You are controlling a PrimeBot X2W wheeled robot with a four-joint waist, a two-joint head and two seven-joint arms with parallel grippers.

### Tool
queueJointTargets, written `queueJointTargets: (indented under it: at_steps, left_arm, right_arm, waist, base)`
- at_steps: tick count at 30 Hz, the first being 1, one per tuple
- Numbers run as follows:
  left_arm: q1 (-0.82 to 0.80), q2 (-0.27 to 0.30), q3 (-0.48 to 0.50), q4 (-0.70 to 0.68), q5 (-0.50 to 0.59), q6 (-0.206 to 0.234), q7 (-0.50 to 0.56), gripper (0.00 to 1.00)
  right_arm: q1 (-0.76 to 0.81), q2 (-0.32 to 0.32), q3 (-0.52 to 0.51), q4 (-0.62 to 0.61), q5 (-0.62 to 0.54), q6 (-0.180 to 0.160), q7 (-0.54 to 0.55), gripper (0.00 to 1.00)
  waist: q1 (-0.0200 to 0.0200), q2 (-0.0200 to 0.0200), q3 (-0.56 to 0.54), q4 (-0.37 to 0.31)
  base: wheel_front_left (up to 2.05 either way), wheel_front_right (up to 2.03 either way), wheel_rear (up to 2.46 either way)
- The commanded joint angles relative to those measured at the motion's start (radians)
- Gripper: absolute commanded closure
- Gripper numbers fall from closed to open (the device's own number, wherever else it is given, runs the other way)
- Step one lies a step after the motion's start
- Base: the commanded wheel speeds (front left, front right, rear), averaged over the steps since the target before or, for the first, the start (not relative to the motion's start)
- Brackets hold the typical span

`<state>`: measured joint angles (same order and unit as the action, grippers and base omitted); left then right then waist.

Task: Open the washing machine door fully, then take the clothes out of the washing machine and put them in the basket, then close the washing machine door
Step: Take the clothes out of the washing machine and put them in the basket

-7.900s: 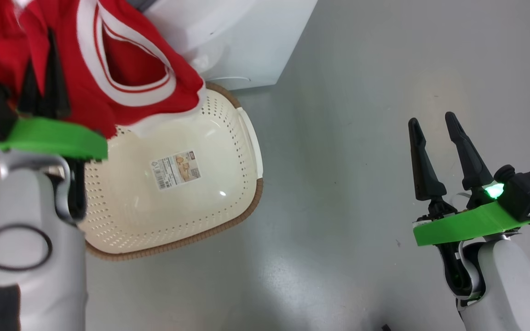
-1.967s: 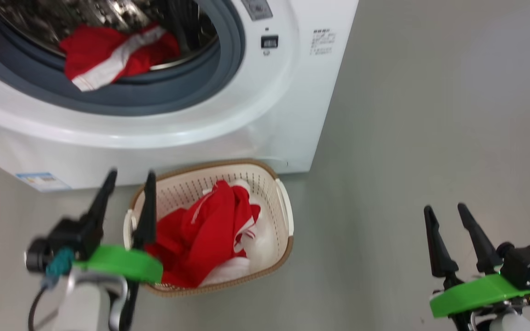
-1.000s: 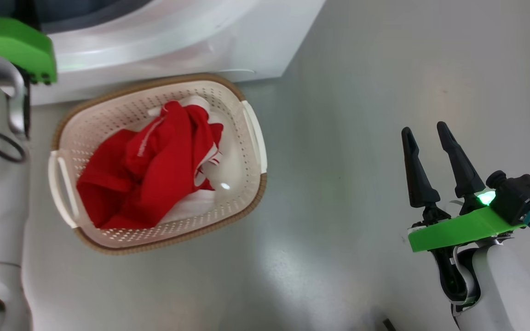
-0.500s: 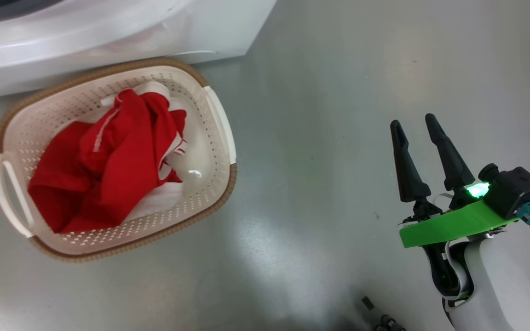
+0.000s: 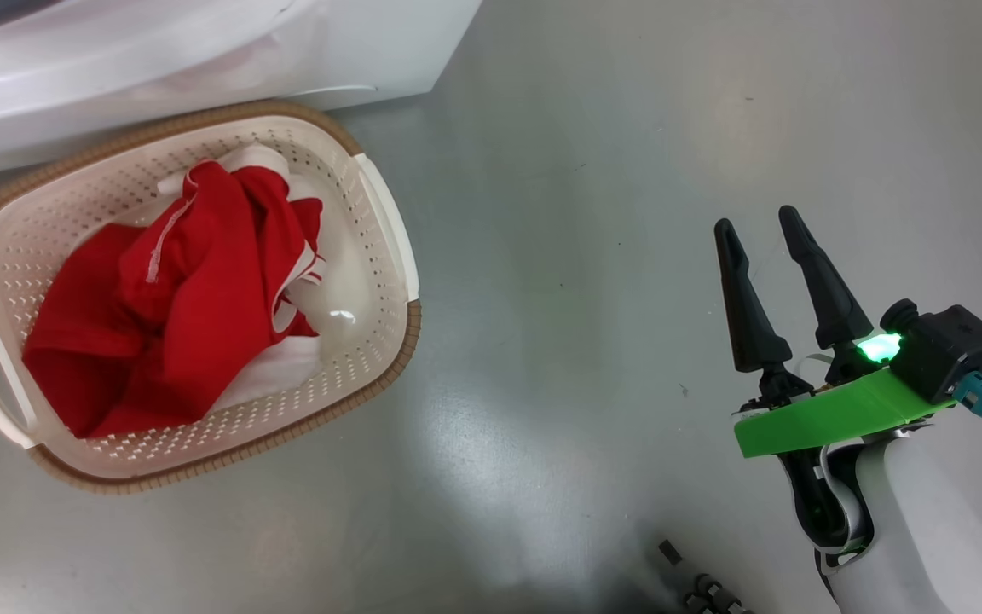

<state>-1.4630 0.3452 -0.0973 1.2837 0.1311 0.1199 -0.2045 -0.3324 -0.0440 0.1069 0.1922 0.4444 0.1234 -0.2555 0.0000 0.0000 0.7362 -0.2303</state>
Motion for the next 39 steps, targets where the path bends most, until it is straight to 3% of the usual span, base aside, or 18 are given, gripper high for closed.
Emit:
queueJointTargets:
  at_steps: [1, 4, 5, 6, 10, 27, 35, 39]
  left_arm:
    - [-0.002, 0.053, 0.002, -0.008, -0.003, 0.012, 0.010, 0.00]
    - [0.000, 0.050, 0.000, -0.005, -0.007, 0.013, 0.013, 0.00]
    - [0.001, 0.047, -0.001, -0.004, -0.010, 0.014, 0.014, 0.18]
    - [0.002, 0.045, -0.003, -0.003, -0.011, 0.015, 0.014, 0.51]
    - [0.004, 0.035, -0.009, -0.001, -0.019, 0.018, 0.009, 1.00]
    - [0.059, -0.034, 0.013, -0.074, -0.112, -0.003, -0.056, 1.00]
    - [0.213, -0.067, 0.082, -0.303, -0.208, -0.020, -0.057, 1.00]
    - [0.298, -0.091, 0.121, -0.421, -0.255, -0.055, -0.057, 1.00]
  right_arm:
    - [0.015, -0.006, 0.019, -0.024, 0.016, 0.007, -0.006, 0.00]
    - [0.014, -0.006, 0.018, -0.025, 0.016, 0.007, -0.006, 0.00]
    - [0.014, -0.006, 0.017, -0.026, 0.015, 0.007, -0.006, 0.00]
    - [0.015, -0.006, 0.016, -0.026, 0.015, 0.007, -0.006, 0.00]
    - [0.016, -0.006, 0.013, -0.027, 0.012, 0.007, -0.006, 0.00]
    - [0.023, -0.006, -0.005, -0.022, -0.002, 0.007, -0.006, 0.00]
    - [0.031, -0.006, -0.027, -0.020, -0.015, 0.007, -0.006, 0.00]
    - [0.039, -0.006, -0.033, -0.018, -0.022, 0.007, -0.006, 0.00]
  waist:
    - [0.0000, 0.0000, -0.001, 0.002]
    - [0.0000, 0.0000, -0.002, 0.004]
    - [0.0000, 0.0000, -0.003, 0.005]
    - [0.0000, 0.0000, -0.004, 0.006]
    - [0.0000, 0.0000, -0.009, 0.010]
    - [0.0000, 0.0000, -0.041, 0.035]
    - [0.0000, 0.0000, -0.075, 0.063]
    - [0.0000, 0.0000, -0.097, 0.075]
  base:
    - [0.00, 0.00, 0.00]
    - [0.00, 0.00, 0.00]
    - [0.00, 0.00, 0.00]
    - [0.00, 0.00, 0.00]
    - [0.00, 0.00, 0.00]
    - [0.00, 0.00, 0.00]
    - [0.00, 0.00, 0.00]
    - [0.00, 0.00, 0.00]
